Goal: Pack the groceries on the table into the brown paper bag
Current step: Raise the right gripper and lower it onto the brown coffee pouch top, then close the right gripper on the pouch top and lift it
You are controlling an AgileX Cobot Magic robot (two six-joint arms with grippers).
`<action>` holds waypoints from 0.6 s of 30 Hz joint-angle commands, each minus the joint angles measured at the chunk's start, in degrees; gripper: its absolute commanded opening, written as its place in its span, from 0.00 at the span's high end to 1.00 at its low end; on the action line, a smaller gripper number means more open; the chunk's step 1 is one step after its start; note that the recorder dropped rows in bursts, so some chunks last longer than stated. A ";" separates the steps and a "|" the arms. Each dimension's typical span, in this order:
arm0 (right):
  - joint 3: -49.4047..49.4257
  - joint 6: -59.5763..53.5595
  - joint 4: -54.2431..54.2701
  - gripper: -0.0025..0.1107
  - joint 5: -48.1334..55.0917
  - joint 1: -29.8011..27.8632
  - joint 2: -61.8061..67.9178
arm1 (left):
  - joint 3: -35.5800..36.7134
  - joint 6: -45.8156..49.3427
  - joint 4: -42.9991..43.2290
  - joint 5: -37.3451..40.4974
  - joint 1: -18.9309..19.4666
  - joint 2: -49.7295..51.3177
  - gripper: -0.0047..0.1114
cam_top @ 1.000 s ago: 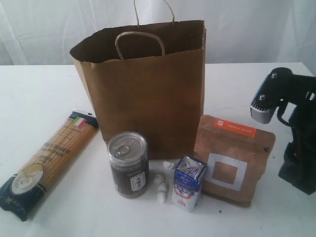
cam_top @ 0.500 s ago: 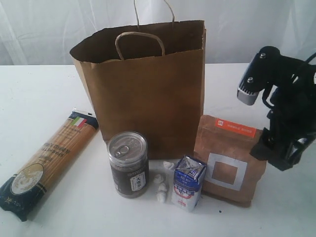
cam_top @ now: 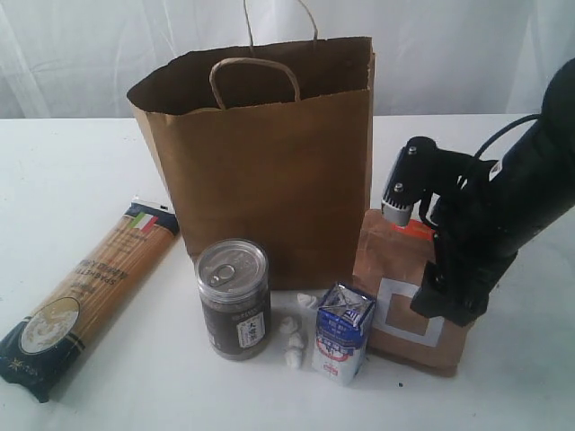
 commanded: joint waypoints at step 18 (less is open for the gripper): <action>-0.42 0.78 0.33 0.73 1.90 0.08 4.11 | 0.10 -0.23 -0.61 0.30 0.00 0.29 0.96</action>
